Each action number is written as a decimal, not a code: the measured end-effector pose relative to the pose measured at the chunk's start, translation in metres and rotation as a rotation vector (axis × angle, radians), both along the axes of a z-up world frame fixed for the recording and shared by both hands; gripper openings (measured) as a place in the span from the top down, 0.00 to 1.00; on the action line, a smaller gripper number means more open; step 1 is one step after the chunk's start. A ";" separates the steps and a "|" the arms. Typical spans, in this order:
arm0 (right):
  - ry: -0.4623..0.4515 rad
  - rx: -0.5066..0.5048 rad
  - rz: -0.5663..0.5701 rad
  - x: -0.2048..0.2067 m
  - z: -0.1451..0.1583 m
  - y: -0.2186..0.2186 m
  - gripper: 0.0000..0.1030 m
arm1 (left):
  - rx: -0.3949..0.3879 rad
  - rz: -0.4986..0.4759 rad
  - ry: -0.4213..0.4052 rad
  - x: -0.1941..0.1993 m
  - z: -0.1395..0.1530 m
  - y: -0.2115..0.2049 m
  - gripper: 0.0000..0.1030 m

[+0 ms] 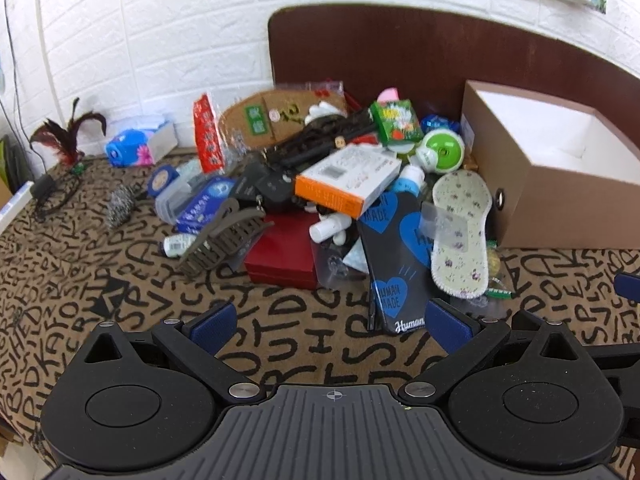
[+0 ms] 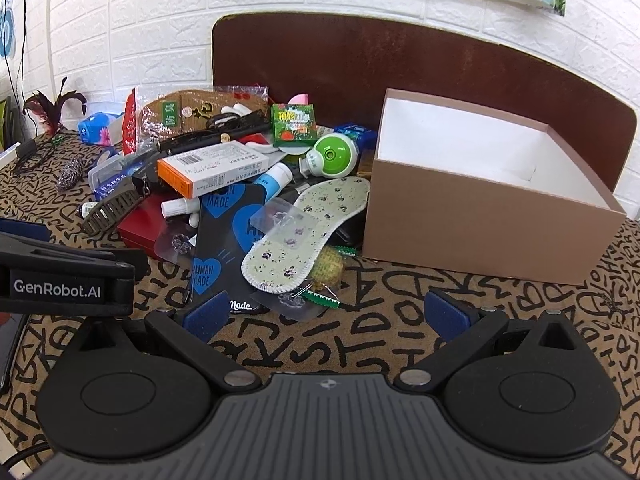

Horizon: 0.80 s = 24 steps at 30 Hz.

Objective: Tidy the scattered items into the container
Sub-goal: 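Move the left tool toward the black-and-blue phone case in the pile, then close the left tool on the black-and-blue phone case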

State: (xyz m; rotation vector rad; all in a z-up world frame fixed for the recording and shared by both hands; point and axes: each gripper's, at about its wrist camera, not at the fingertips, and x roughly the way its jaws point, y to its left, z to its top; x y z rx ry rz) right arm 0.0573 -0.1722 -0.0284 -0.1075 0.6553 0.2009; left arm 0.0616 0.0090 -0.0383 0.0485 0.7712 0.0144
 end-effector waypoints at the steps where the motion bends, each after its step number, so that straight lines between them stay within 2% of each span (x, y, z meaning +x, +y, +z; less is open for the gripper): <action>1: 0.004 0.000 0.007 0.002 -0.004 0.000 0.00 | -0.006 -0.001 0.009 0.002 -0.004 0.002 0.00; 7: 0.072 0.014 0.049 0.022 -0.035 0.000 0.00 | -0.048 -0.016 0.081 0.021 -0.035 0.013 0.02; 10: 0.101 0.036 0.062 0.033 -0.047 0.001 0.01 | -0.105 -0.026 0.137 0.033 -0.049 0.018 0.09; 13: 0.114 0.041 0.091 0.042 -0.055 0.004 0.03 | -0.157 -0.055 0.152 0.042 -0.055 0.018 0.13; 17: 0.160 0.075 0.184 0.049 -0.060 0.009 0.13 | -0.173 -0.085 0.146 0.057 -0.058 0.012 0.22; 21: 0.220 0.134 0.249 0.052 -0.062 0.012 0.24 | -0.191 -0.097 0.173 0.075 -0.062 0.009 0.28; 24: 0.225 0.166 0.297 0.055 -0.064 0.016 0.29 | -0.221 -0.116 0.187 0.086 -0.064 0.008 0.31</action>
